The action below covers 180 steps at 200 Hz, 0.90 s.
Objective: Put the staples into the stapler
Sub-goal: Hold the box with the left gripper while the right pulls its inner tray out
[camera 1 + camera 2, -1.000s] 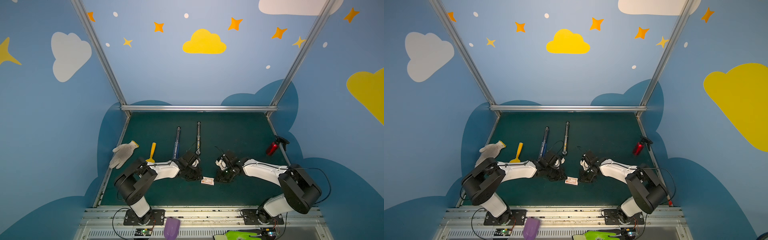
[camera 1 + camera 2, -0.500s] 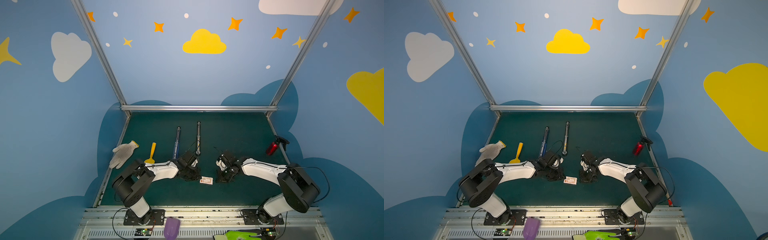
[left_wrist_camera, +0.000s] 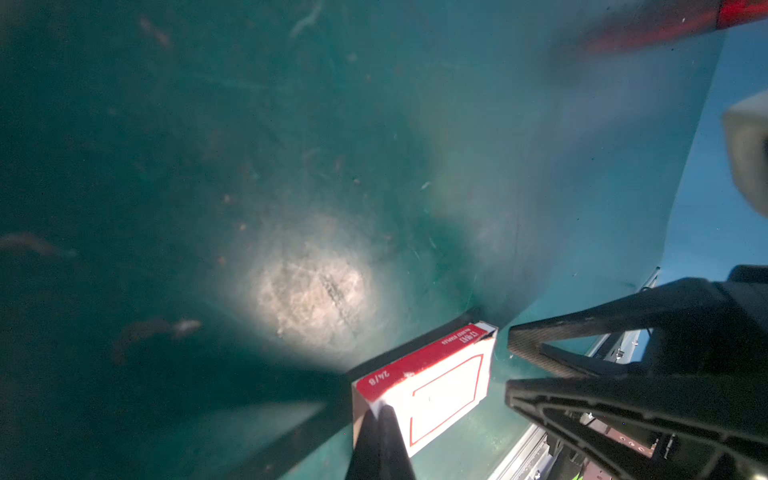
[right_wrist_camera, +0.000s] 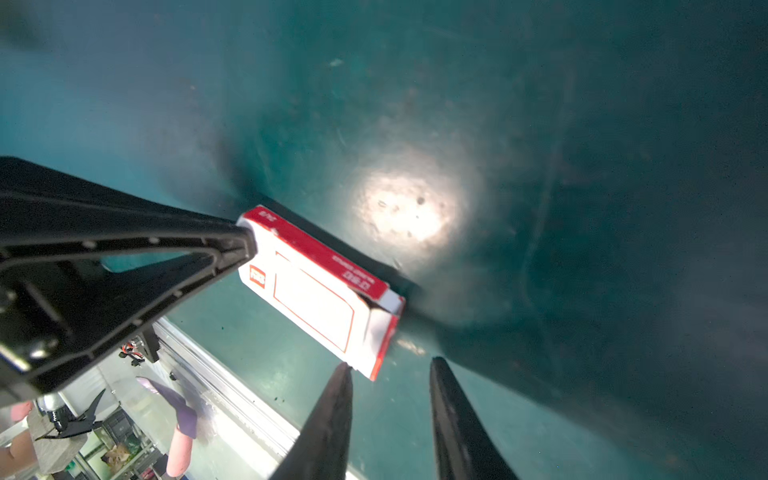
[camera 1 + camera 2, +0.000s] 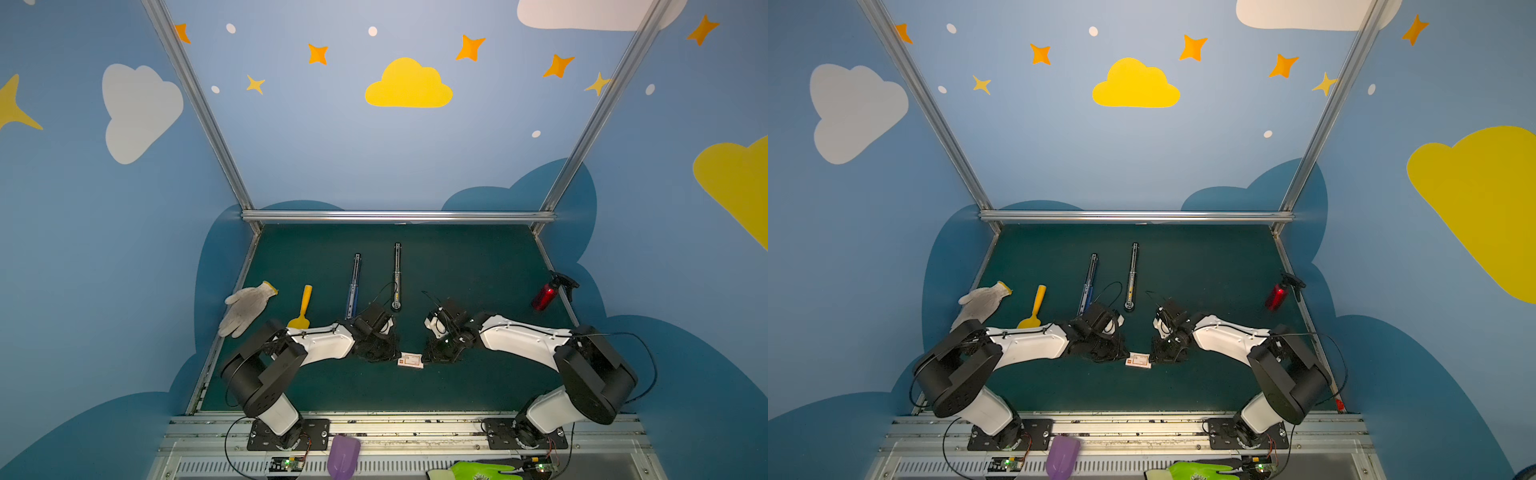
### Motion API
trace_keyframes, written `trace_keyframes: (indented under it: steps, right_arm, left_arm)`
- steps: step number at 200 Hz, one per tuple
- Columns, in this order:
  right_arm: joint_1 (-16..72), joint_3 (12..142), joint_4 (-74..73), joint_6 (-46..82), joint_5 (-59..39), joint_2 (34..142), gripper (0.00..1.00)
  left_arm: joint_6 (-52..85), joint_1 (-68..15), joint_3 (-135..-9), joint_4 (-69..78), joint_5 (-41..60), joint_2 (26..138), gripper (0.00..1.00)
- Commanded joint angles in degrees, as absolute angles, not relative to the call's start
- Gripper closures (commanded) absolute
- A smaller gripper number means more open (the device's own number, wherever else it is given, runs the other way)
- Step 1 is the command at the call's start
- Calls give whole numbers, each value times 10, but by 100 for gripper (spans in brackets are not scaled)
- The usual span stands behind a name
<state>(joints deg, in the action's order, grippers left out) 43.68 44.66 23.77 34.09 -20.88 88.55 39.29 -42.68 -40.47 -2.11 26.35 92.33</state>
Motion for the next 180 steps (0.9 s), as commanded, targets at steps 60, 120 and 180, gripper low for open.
trace_keyframes:
  steps: [60, 120, 180]
  right_arm:
    - [446, 472, 287, 332, -157, 919, 82]
    - [434, 455, 306, 336, -133, 902, 86]
    - [441, 478, 283, 342, -179, 872, 68]
  left_arm:
    - [397, -420, -387, -23, 243, 905, 96]
    - [397, -417, -383, -18, 250, 899, 96]
    - [402, -416, -380, -9, 249, 899, 96]
